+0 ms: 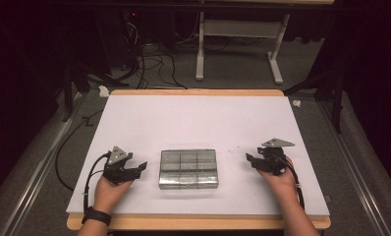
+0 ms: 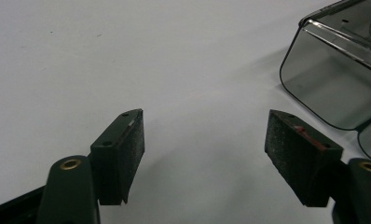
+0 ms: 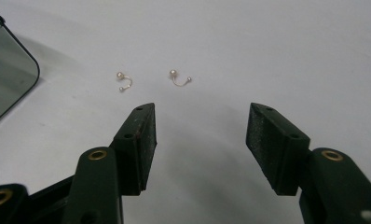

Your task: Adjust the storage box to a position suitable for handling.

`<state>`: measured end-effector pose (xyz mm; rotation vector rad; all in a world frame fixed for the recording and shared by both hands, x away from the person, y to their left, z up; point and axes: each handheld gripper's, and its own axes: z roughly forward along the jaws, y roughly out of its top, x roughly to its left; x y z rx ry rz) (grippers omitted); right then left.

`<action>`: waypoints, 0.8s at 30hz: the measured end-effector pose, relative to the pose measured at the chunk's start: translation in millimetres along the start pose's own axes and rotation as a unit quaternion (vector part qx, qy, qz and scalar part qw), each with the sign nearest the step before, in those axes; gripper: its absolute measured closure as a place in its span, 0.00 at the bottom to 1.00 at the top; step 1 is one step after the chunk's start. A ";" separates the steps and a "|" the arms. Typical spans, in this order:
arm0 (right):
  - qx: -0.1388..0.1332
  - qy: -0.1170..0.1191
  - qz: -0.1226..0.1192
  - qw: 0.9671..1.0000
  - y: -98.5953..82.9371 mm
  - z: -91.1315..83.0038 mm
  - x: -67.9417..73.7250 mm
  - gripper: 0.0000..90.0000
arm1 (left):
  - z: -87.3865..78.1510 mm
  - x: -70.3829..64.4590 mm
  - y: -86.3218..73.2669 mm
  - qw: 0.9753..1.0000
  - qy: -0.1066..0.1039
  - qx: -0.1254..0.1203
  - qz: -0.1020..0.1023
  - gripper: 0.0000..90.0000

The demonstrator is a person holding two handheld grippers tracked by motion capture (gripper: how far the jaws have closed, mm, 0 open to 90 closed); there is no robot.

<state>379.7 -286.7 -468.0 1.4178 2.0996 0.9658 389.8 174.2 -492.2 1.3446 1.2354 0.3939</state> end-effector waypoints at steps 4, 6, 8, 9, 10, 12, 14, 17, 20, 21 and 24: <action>0.000 0.004 -0.011 1.000 6.7 4.5 7.2 0.50 | -0.5 -0.6 -0.5 1.000 -0.002 0.001 0.005 0.32; 0.007 0.011 -0.008 1.000 9.6 8.3 9.6 0.49 | -1.0 -1.1 -0.9 1.000 -0.007 -0.002 0.006 0.32; 0.010 0.014 -0.008 1.000 11.1 10.2 10.6 0.50 | -1.0 -1.1 -0.9 1.000 -0.007 -0.001 0.006 0.32; 0.013 0.017 -0.012 1.000 12.9 12.3 12.3 0.51 | -1.0 -1.1 -0.9 1.000 -0.007 -0.001 0.006 0.32; 0.011 0.018 -0.013 1.000 13.6 13.3 13.6 0.52 | -1.0 -1.1 -0.9 1.000 -0.007 -0.001 0.006 0.32; 0.008 0.019 -0.018 1.000 16.3 17.2 17.9 0.55 | -0.9 -1.2 -1.1 1.000 -0.007 0.000 0.008 0.32; 0.011 0.019 -0.019 1.000 17.5 18.8 19.2 0.55 | -0.9 -1.3 -1.2 1.000 -0.006 0.001 0.009 0.32; 0.019 0.026 -0.030 0.999 23.5 26.3 26.1 0.59 | -0.6 -1.8 -1.5 1.000 -0.007 0.001 0.008 0.32; 0.023 0.029 -0.034 0.999 27.1 30.2 30.6 0.61 | -0.6 -1.9 -1.6 1.000 -0.008 0.002 0.009 0.32; 0.020 0.031 -0.036 0.999 28.4 32.1 32.6 0.62 | -0.5 -1.9 -1.6 1.000 -0.008 0.003 0.009 0.32; 0.030 0.042 -0.043 0.998 32.1 42.7 39.9 0.69 | -0.4 -1.7 -1.6 1.000 -0.009 0.004 0.009 0.32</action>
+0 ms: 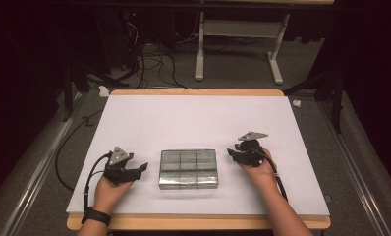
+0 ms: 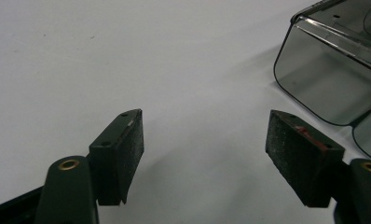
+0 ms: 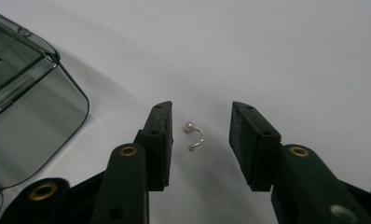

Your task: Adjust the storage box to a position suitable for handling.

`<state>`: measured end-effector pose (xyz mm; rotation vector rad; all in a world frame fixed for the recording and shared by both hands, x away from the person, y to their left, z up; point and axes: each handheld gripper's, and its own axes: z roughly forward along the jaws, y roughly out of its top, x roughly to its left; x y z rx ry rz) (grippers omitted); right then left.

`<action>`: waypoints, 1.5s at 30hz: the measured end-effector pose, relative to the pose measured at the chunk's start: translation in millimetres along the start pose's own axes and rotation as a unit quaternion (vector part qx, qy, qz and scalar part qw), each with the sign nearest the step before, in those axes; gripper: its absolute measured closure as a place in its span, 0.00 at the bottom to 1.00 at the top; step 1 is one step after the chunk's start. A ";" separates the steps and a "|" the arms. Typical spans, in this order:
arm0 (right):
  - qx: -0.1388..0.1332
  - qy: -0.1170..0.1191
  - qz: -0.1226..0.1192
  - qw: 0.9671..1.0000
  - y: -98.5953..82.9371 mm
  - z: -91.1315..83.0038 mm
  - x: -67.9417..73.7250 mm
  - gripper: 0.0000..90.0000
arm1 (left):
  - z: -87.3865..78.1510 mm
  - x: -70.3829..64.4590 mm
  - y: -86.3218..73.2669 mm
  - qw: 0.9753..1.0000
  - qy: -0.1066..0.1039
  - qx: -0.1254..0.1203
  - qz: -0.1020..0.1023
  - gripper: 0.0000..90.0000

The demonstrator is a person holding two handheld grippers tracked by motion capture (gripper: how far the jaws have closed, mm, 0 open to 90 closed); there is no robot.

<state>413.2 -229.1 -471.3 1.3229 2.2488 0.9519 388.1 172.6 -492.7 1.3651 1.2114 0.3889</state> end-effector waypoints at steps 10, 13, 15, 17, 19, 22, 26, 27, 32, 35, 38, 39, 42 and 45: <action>0.017 -0.004 -0.009 1.000 6.1 10.2 4.0 0.92 | -0.2 -0.2 -0.2 1.000 -0.001 0.001 0.000 0.32; 0.021 -0.002 -0.005 1.000 5.9 9.2 2.2 0.95 | 0.2 -0.4 -0.3 1.000 -0.001 0.001 -0.001 0.32; 0.025 -0.001 -0.011 1.000 6.4 8.2 1.9 0.95 | 0.3 -0.2 -0.3 1.000 0.000 0.003 0.001 0.32; 0.026 -0.002 -0.011 1.000 6.6 7.8 2.3 0.95 | 0.4 -0.4 -0.3 1.000 0.000 0.003 0.000 0.32; 0.022 -0.002 -0.011 1.000 6.4 6.0 1.9 0.95 | 0.5 -0.4 -0.3 1.000 0.001 0.003 0.000 0.32; 0.014 0.000 -0.006 1.000 6.6 -0.4 0.0 0.95 | 0.7 -0.5 -0.4 1.000 0.001 0.002 -0.001 0.32; 0.009 -0.001 -0.002 1.000 2.4 -14.2 -3.5 0.95 | 0.8 -0.7 -0.5 1.000 0.002 0.003 0.000 0.32; 0.009 -0.001 -0.002 1.000 2.4 -14.2 -3.5 0.95 | 0.8 -0.7 -0.5 1.000 0.002 0.003 0.000 0.32; 0.007 -0.013 0.007 1.000 -12.8 -36.2 -11.8 0.95 | 1.0 -1.0 -1.0 1.000 0.003 0.005 0.002 0.32; 0.006 -0.017 0.012 1.000 -19.5 -45.5 -14.6 0.95 | 1.0 -0.6 -1.0 1.000 0.003 0.008 0.006 0.32; 0.005 -0.024 0.012 1.000 -27.5 -55.5 -17.4 0.95 | 1.0 -0.6 -1.1 1.000 0.003 0.009 0.007 0.32; 0.003 -0.029 0.014 0.999 -33.8 -63.5 -19.5 0.95 | 0.9 -0.4 -1.2 1.000 0.004 0.010 0.010 0.32; 0.001 -0.033 0.019 0.999 -41.9 -73.4 -22.5 0.95 | 1.1 -0.9 -1.2 1.000 0.003 0.007 0.006 0.32; 0.004 -0.043 0.020 0.999 -53.5 -82.3 -25.4 0.95 | 1.0 -1.4 -1.4 1.000 0.002 0.004 0.006 0.32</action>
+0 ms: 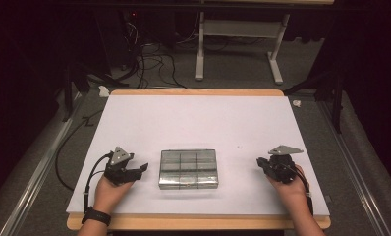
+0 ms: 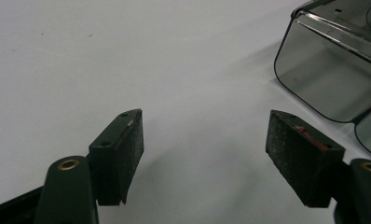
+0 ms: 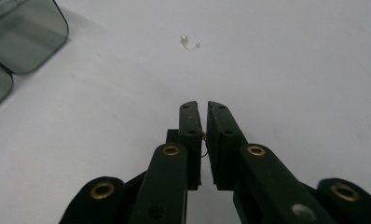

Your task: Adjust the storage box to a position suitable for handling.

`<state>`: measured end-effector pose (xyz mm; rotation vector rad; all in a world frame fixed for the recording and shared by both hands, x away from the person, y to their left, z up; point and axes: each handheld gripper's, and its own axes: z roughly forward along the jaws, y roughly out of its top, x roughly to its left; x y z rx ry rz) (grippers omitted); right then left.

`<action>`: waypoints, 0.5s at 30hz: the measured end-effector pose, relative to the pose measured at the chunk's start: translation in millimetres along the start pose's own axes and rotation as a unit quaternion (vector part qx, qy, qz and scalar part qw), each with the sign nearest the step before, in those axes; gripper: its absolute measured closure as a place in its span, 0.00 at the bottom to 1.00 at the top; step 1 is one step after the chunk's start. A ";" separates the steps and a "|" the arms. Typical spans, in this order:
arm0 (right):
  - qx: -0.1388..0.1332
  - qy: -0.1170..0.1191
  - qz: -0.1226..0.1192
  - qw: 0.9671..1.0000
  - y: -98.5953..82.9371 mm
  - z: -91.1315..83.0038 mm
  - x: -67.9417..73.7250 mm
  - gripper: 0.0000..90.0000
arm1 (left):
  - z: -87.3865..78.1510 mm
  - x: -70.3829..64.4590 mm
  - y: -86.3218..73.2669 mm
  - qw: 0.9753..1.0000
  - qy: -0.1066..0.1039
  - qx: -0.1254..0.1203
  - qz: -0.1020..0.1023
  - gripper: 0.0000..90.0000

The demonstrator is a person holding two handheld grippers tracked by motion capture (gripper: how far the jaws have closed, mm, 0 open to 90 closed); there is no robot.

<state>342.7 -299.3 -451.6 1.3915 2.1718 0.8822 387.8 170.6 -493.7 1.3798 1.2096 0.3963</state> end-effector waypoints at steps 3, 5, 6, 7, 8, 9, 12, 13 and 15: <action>0.005 -0.010 0.001 1.000 -10.6 -6.0 -3.2 0.95 | -0.4 -0.1 -0.1 1.000 0.000 0.000 0.002 0.31; 0.007 -0.015 0.003 1.000 -18.1 -9.5 -6.6 0.95 | -0.2 -0.4 -0.3 1.000 -0.001 -0.001 0.002 0.31; 0.007 -0.015 0.003 1.000 -18.1 -9.5 -6.6 0.95 | -0.2 -0.4 -0.3 1.000 -0.001 -0.001 0.002 0.31; 0.012 -0.016 0.009 1.000 -24.8 -12.5 -9.4 0.95 | -0.5 -0.3 -0.4 1.000 0.000 0.002 0.005 0.31; 0.012 -0.019 0.010 1.000 -27.7 -13.3 -10.8 0.95 | -0.5 -0.3 -0.4 1.000 0.000 0.002 0.006 0.31; 0.014 -0.019 0.013 1.000 -30.3 -14.2 -11.7 0.95 | -0.4 -0.4 -0.4 1.000 0.001 0.002 0.006 0.31; 0.017 -0.019 0.018 1.000 -36.3 -14.9 -13.9 0.95 | -0.3 -0.3 -0.5 1.000 0.001 0.003 0.006 0.31; 0.017 -0.019 0.018 1.000 -37.1 -14.7 -14.1 0.95 | -0.3 -0.3 -0.5 1.000 0.001 0.003 0.006 0.31; 0.015 -0.019 0.016 1.000 -37.9 -14.3 -14.3 0.94 | -0.3 -0.3 -0.5 1.000 0.001 0.003 0.006 0.31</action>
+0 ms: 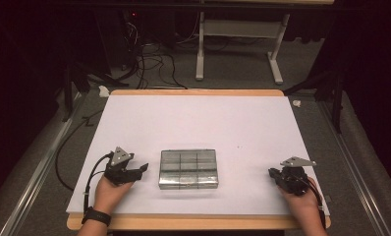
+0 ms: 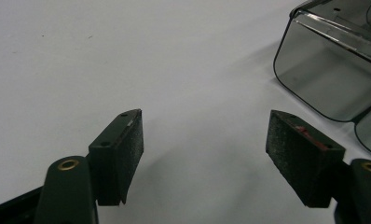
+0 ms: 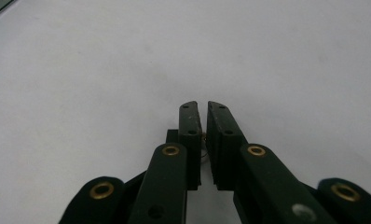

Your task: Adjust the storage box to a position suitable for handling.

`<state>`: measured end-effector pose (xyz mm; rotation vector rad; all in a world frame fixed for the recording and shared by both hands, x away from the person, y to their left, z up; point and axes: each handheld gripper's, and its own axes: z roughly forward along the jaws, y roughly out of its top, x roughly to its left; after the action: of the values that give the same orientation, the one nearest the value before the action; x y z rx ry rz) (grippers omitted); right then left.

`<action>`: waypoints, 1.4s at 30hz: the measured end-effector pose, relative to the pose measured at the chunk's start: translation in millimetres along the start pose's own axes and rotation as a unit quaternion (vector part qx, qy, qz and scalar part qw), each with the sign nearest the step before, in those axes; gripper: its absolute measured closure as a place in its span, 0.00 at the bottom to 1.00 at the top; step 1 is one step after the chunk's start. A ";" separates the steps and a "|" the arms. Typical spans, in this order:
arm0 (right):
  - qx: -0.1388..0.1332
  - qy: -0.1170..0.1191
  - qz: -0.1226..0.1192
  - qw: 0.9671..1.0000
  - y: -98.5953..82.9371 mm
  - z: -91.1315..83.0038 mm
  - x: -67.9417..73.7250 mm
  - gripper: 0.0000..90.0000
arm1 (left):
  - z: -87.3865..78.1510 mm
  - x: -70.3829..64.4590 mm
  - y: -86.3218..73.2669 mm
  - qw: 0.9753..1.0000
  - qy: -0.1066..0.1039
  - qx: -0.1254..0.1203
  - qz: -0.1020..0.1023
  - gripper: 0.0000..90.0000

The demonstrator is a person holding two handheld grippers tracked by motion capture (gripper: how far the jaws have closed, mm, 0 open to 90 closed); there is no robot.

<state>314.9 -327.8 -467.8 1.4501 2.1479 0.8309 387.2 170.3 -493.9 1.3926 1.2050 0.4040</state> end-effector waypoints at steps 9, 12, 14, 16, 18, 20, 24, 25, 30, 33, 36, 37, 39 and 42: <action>-0.007 0.000 0.001 1.000 2.3 -0.6 1.5 0.89 | -0.2 -0.2 -0.1 1.000 -0.001 -0.001 0.000 0.31; -0.015 0.005 -0.005 1.000 12.1 -1.6 7.2 0.89 | -0.1 -0.2 0.0 1.000 -0.001 -0.001 -0.001 0.31; -0.020 0.009 -0.011 1.000 19.4 0.3 10.9 0.88 | -0.2 -0.1 0.0 1.000 -0.001 -0.001 -0.001 0.31; -0.023 0.011 -0.014 1.000 25.6 3.7 13.8 0.88 | -0.2 -0.1 -0.1 1.000 -0.001 -0.001 0.000 0.31; -0.023 0.012 -0.017 1.000 30.9 7.3 16.6 0.88 | -0.3 -0.1 -0.1 1.000 -0.001 -0.002 -0.001 0.31; -0.021 0.015 -0.019 0.999 37.6 12.9 19.0 0.88 | -0.4 0.0 0.0 1.000 -0.001 -0.002 -0.001 0.31; -0.018 0.016 -0.023 0.999 45.5 20.8 20.6 0.88 | -0.7 0.0 0.2 1.000 -0.003 -0.003 -0.002 0.31; -0.017 0.017 -0.024 0.999 47.4 22.7 20.6 0.88 | -0.6 -0.1 0.3 1.000 -0.004 -0.004 -0.005 0.31; -0.012 0.023 -0.021 0.999 61.0 36.2 24.1 0.87 | -0.6 -0.1 0.4 1.000 -0.005 -0.005 -0.007 0.31; -0.011 0.025 -0.021 0.999 66.5 41.5 26.3 0.87 | -0.7 -0.1 0.4 1.000 -0.006 -0.005 -0.007 0.31; -0.007 0.028 -0.024 0.999 71.9 47.9 28.4 0.87 | -0.9 0.0 0.4 1.000 -0.006 -0.004 -0.006 0.31; -0.007 0.028 -0.023 0.999 73.5 50.0 29.4 0.87 | -0.9 0.0 0.4 1.000 -0.006 -0.004 -0.006 0.31; -0.004 0.029 -0.025 0.999 77.0 53.8 30.3 0.87 | -1.0 0.2 0.6 1.000 -0.007 -0.004 -0.005 0.31; -0.005 0.031 -0.024 0.999 82.0 58.7 30.7 0.87 | -1.2 0.3 0.6 1.000 -0.007 -0.003 -0.005 0.31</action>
<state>396.5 -262.1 -455.7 1.3799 2.2114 0.8782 386.6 171.3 -493.2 1.3809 1.1975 0.3903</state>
